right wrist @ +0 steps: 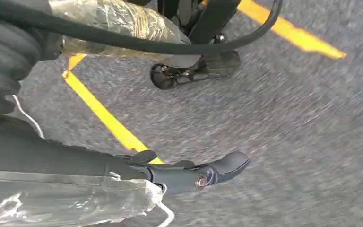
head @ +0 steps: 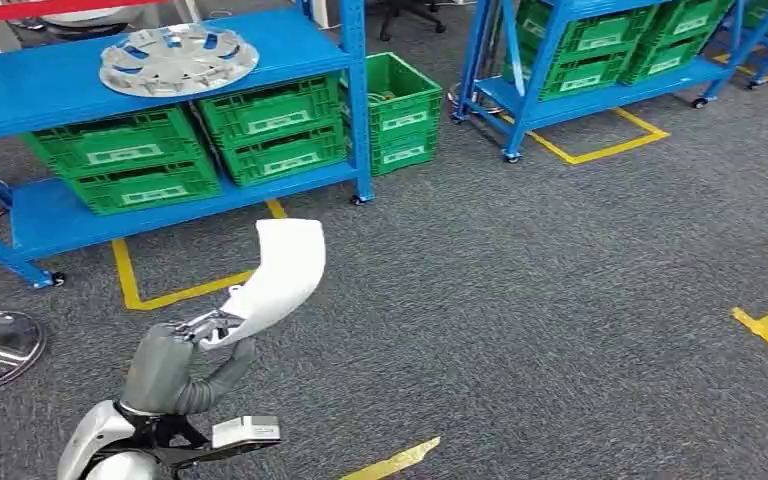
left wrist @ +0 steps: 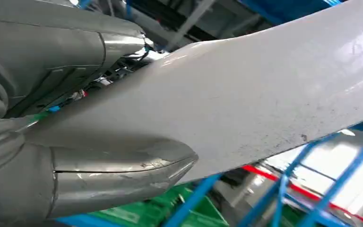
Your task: Take the parts from the cabinet and place them on the table.
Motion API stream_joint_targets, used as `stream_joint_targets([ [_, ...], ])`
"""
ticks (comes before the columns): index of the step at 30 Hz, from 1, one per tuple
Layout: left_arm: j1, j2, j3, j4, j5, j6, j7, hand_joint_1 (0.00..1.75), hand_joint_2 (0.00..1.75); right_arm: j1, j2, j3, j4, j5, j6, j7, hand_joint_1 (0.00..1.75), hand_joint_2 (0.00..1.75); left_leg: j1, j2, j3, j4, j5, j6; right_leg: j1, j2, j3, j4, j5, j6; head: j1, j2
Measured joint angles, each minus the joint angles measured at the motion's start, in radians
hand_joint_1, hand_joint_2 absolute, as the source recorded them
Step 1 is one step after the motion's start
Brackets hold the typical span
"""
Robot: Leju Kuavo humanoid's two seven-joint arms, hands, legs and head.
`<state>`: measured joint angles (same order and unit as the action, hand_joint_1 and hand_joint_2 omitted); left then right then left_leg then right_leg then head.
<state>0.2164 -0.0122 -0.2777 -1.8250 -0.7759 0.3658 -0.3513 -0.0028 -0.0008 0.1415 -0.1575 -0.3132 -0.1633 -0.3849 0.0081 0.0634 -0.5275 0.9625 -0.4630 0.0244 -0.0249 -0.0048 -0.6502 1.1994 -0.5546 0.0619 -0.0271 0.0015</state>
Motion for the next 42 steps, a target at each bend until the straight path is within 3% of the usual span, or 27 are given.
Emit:
stream_joint_targets([
  [2,-0.001,-0.001,0.003,0.004,0.012,-0.005,0.0,1.75,1.75,0.0,0.0,0.0,0.0,0.002,-0.001,0.0,0.0,1.75,0.004,0.021,-0.003,0.01,-0.002,-0.012,-0.007,-0.042,0.116,-0.181,0.058,0.009,0.0,0.0],
  [3,-0.001,-0.001,0.007,0.004,0.013,-0.008,0.0,1.75,1.75,-0.005,0.006,0.0,0.0,0.005,-0.001,0.0,0.0,1.75,-0.005,0.028,-0.007,0.017,-0.005,-0.023,0.002,-0.068,0.126,-0.206,0.036,0.003,0.004,0.0],
  [4,-0.003,-0.001,0.008,0.005,0.017,-0.01,0.001,1.75,1.75,-0.008,0.006,0.0,-0.001,0.005,-0.001,-0.001,0.0,1.75,-0.005,0.035,-0.007,0.022,-0.006,-0.028,0.0,-0.05,0.126,-0.206,0.047,-0.015,-0.002,0.0],
  [7,-0.005,-0.003,0.013,0.008,0.049,-0.037,0.001,1.75,1.75,0.0,0.006,0.0,0.0,0.007,-0.002,-0.002,0.0,1.75,0.0,0.056,-0.004,0.02,-0.002,-0.044,0.005,-0.026,0.103,-0.2,0.05,-0.04,-0.002,0.0],
  [8,-0.008,-0.003,0.016,0.01,0.059,-0.039,0.001,1.75,1.75,0.0,0.006,0.0,0.0,0.007,-0.003,-0.002,0.0,1.75,0.006,0.023,-0.007,0.029,-0.016,-0.058,0.002,-0.019,0.112,-0.202,0.056,-0.049,-0.002,0.0],
  [10,-0.007,-0.004,0.025,0.013,0.087,-0.041,-0.017,1.75,1.75,-0.002,0.006,0.0,0.0,0.011,-0.005,-0.002,0.0,1.75,0.006,-0.04,-0.047,0.132,-0.104,-0.058,0.004,-0.002,0.102,-0.201,0.066,-0.064,-0.005,0.0],
  [12,-0.007,-0.007,0.038,0.02,0.108,-0.048,-0.034,1.75,1.75,-0.005,0.006,0.001,0.0,0.015,-0.008,-0.002,0.0,1.75,0.005,-0.054,-0.112,0.298,-0.18,-0.052,0.011,0.021,0.092,-0.201,0.072,-0.072,-0.005,0.0],
  [13,-0.007,-0.007,0.041,0.023,0.112,-0.051,-0.038,1.75,1.75,-0.004,0.006,0.001,0.0,0.015,-0.01,-0.002,0.0,1.75,0.005,-0.054,-0.129,0.34,-0.188,-0.048,0.015,0.034,0.089,-0.2,0.074,-0.073,-0.004,0.0],
  [14,-0.007,-0.008,0.043,0.026,0.114,-0.052,-0.039,1.75,1.75,-0.002,0.006,0.001,0.0,0.016,-0.011,-0.002,0.0,1.75,0.003,-0.055,-0.122,0.334,-0.17,-0.043,0.018,0.047,0.088,-0.2,0.077,-0.073,-0.004,0.0],
  [16,-0.007,-0.009,0.047,0.03,0.114,-0.052,-0.04,1.75,1.75,-0.001,0.006,0.002,0.0,0.016,-0.011,-0.002,0.0,1.75,-0.002,-0.066,-0.056,0.2,-0.081,-0.024,0.025,0.077,0.09,-0.2,0.079,-0.073,-0.004,0.0],
  [17,-0.008,-0.01,0.047,0.031,0.115,-0.052,-0.04,1.75,1.75,-0.001,0.007,0.002,0.0,0.016,-0.011,-0.002,0.0,1.75,-0.005,-0.095,-0.015,0.114,-0.036,-0.011,0.025,0.089,0.091,-0.2,0.081,-0.072,-0.005,0.0],
  [18,-0.008,-0.01,0.049,0.031,0.116,-0.052,-0.041,1.75,1.75,-0.003,0.013,0.002,0.0,0.016,-0.011,-0.002,0.0,1.75,-0.007,-0.148,0.007,0.066,-0.031,0.006,0.024,0.098,0.088,-0.2,0.084,-0.07,0.0,0.0],
  [22,-0.012,-0.015,0.057,0.033,0.133,-0.075,-0.042,1.75,1.75,-0.002,0.012,0.003,0.0,0.017,-0.014,-0.002,0.0,1.75,-0.011,-0.116,0.01,0.03,-0.032,0.012,0.018,0.142,0.06,-0.201,0.102,-0.042,-0.003,0.0],
  [23,-0.014,-0.016,0.059,0.033,0.142,-0.085,-0.042,1.75,1.75,0.0,0.009,0.003,0.0,0.017,-0.015,-0.002,0.0,1.75,0.007,-0.097,0.014,0.006,-0.02,0.004,0.02,0.136,0.053,-0.194,0.097,-0.04,-0.003,0.0],
  [24,-0.013,-0.017,0.06,0.034,0.151,-0.093,-0.043,1.75,1.75,0.0,0.009,0.003,0.0,0.017,-0.016,-0.003,0.0,1.75,0.002,-0.088,0.016,0.001,-0.017,0.003,0.027,0.074,0.035,-0.172,0.074,-0.036,0.0,0.0],
  [25,-0.012,-0.019,0.063,0.034,0.164,-0.099,-0.045,1.75,1.75,-0.001,0.01,0.004,0.0,0.017,-0.016,-0.003,0.0,1.75,0.001,-0.076,0.013,0.001,-0.014,0.006,0.024,0.04,0.008,-0.116,0.038,-0.031,0.011,0.0],
  [27,-0.008,-0.018,0.072,0.04,0.178,-0.108,-0.046,1.75,1.75,-0.006,0.01,0.004,0.0,0.017,-0.016,-0.004,0.0,1.75,-0.003,-0.043,0.01,0.001,-0.014,0.006,0.017,0.014,-0.063,0.045,-0.033,-0.021,0.011,0.0],
  [28,-0.008,-0.019,0.076,0.042,0.18,-0.108,-0.047,1.75,1.75,-0.006,0.01,0.004,0.0,0.017,-0.018,-0.005,0.0,1.75,-0.003,-0.028,0.009,0.002,-0.014,0.006,0.014,0.012,-0.084,0.097,-0.048,-0.016,0.012,0.0],
  [29,-0.008,-0.019,0.082,0.045,0.18,-0.108,-0.049,1.75,1.75,-0.004,0.01,0.005,0.0,0.017,-0.025,-0.005,0.0,1.75,-0.003,-0.013,0.009,0.002,-0.014,0.006,0.011,0.01,-0.079,0.097,-0.036,-0.012,0.012,0.0],
  [31,-0.008,-0.023,0.09,0.048,0.178,-0.106,-0.052,1.75,1.75,-0.002,0.01,0.006,0.0,0.019,-0.045,-0.005,0.0,1.75,-0.003,0.011,0.011,0.003,-0.015,0.002,0.006,-0.002,0.001,-0.032,0.03,-0.008,0.012,0.0],
  [32,-0.008,-0.024,0.093,0.049,0.175,-0.105,-0.053,1.75,1.75,-0.002,0.01,0.006,0.0,0.02,-0.061,-0.008,0.0,1.75,-0.002,0.021,0.012,0.006,-0.018,-0.002,0.005,-0.023,0.063,-0.137,0.068,-0.007,0.011,0.0],
  [33,-0.008,-0.025,0.096,0.049,0.168,-0.103,-0.053,1.75,1.75,-0.005,0.01,0.006,-0.001,0.021,-0.077,-0.015,0.0,1.75,-0.005,0.03,0.012,0.011,-0.02,-0.009,0.008,-0.066,0.098,-0.209,0.059,-0.007,0.012,0.0],
  [34,-0.008,-0.025,0.101,0.049,0.161,-0.102,-0.053,1.75,1.75,-0.008,0.012,0.008,-0.001,0.024,-0.095,-0.025,0.0,1.75,-0.012,0.036,0.011,0.014,-0.024,-0.018,0.009,-0.072,0.109,-0.208,0.064,-0.024,0.011,0.0],
  [37,-0.007,-0.028,0.108,0.049,0.145,-0.096,-0.053,1.75,1.75,-0.007,0.012,0.009,-0.001,0.029,-0.135,-0.04,0.0,1.75,-0.01,0.061,0.013,0.015,-0.021,-0.03,0.016,-0.037,0.087,-0.202,0.066,-0.042,0.008,0.0],
  [38,-0.007,-0.029,0.11,0.049,0.143,-0.094,-0.052,1.75,1.75,-0.007,0.012,0.009,-0.001,0.031,-0.138,-0.041,0.0,1.75,-0.006,0.057,0.013,0.018,-0.028,-0.04,0.012,-0.026,0.096,-0.206,0.072,-0.052,0.009,0.0],
  [40,-0.005,-0.029,0.115,0.048,0.138,-0.091,-0.052,1.75,1.75,-0.009,0.013,0.01,-0.001,0.031,-0.141,-0.043,0.0,1.75,-0.002,-0.032,-0.012,0.086,-0.091,-0.049,0.009,-0.01,0.091,-0.207,0.079,-0.064,0.006,0.0],
  [42,0.001,-0.029,0.118,0.049,0.138,-0.09,-0.051,1.75,1.75,-0.013,0.013,0.01,-0.001,0.032,-0.143,-0.043,0.0,1.75,-0.002,-0.054,-0.088,0.265,-0.182,-0.047,0.011,0.015,0.083,-0.207,0.083,-0.07,0.006,0.0],
])
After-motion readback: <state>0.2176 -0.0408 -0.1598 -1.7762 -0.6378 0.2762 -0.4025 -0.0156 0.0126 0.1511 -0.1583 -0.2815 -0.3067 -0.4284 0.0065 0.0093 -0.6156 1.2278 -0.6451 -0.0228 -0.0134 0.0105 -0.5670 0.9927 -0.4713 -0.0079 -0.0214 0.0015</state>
